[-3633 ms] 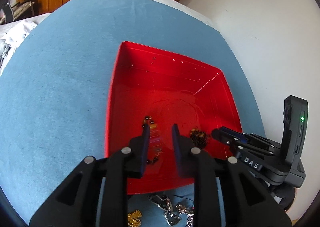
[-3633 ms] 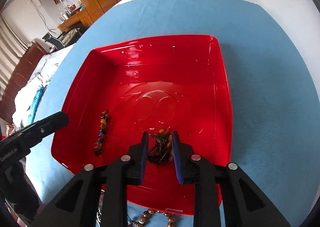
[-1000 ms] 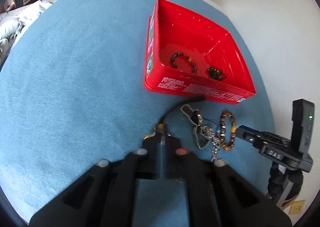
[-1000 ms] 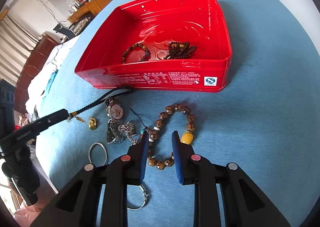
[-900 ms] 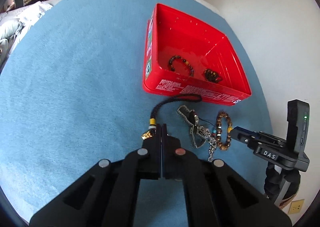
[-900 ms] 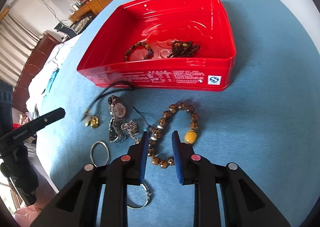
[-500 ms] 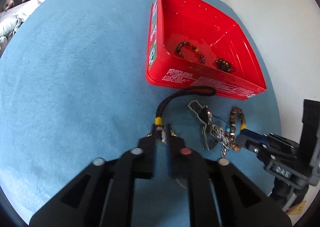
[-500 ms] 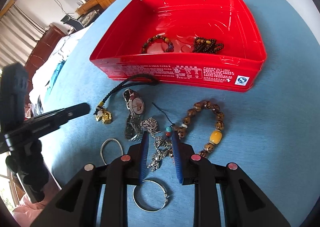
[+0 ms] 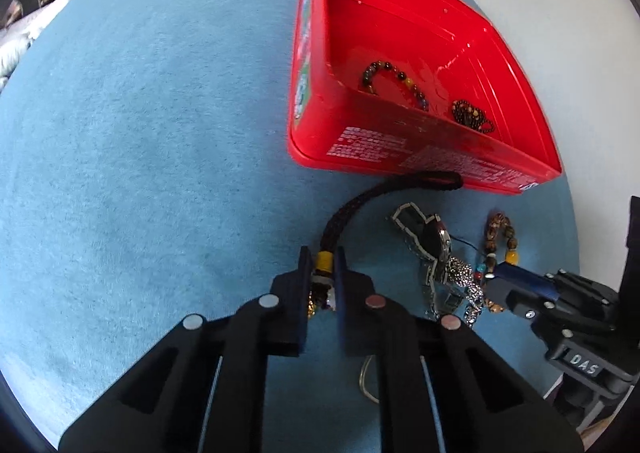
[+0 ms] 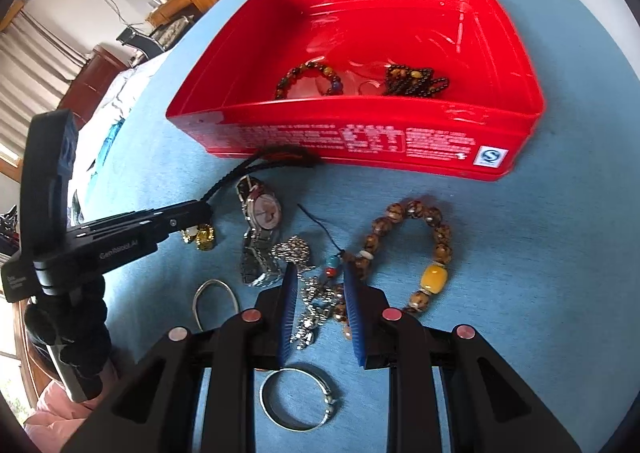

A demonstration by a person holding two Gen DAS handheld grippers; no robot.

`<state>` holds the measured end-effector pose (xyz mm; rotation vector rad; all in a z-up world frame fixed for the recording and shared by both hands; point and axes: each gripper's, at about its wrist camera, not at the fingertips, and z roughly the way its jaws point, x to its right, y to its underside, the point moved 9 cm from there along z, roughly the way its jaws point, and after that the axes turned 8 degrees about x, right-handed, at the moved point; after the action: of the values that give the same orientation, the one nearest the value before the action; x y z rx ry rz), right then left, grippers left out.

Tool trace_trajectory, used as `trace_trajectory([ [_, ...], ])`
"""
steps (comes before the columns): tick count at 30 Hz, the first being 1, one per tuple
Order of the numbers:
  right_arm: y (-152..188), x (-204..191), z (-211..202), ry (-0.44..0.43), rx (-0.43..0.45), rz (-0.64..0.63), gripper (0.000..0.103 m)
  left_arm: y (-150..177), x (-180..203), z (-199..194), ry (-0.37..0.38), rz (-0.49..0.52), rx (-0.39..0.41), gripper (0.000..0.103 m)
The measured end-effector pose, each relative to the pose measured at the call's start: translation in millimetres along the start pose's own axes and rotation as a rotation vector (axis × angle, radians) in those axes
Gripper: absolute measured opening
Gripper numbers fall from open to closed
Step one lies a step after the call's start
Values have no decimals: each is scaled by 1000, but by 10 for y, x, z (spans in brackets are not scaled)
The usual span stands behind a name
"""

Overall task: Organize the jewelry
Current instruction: 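Grasp the black cord necklace with the left gripper while the right gripper grasps the gold pendant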

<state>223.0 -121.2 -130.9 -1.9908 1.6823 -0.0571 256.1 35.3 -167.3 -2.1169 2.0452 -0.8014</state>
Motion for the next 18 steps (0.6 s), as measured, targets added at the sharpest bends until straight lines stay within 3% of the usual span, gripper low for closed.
trace_trajectory([
  [9,-70,-464,191,-47,-34,-95,25,9,-335,-514,12,-55,108,9],
  [15,-119,-738,331,-73,-64,-140,25,62,-536,-558,15,-76,94,9],
  [18,-182,-771,273,-69,-31,-142,25,54,-593,-592,21,-81,95,9],
])
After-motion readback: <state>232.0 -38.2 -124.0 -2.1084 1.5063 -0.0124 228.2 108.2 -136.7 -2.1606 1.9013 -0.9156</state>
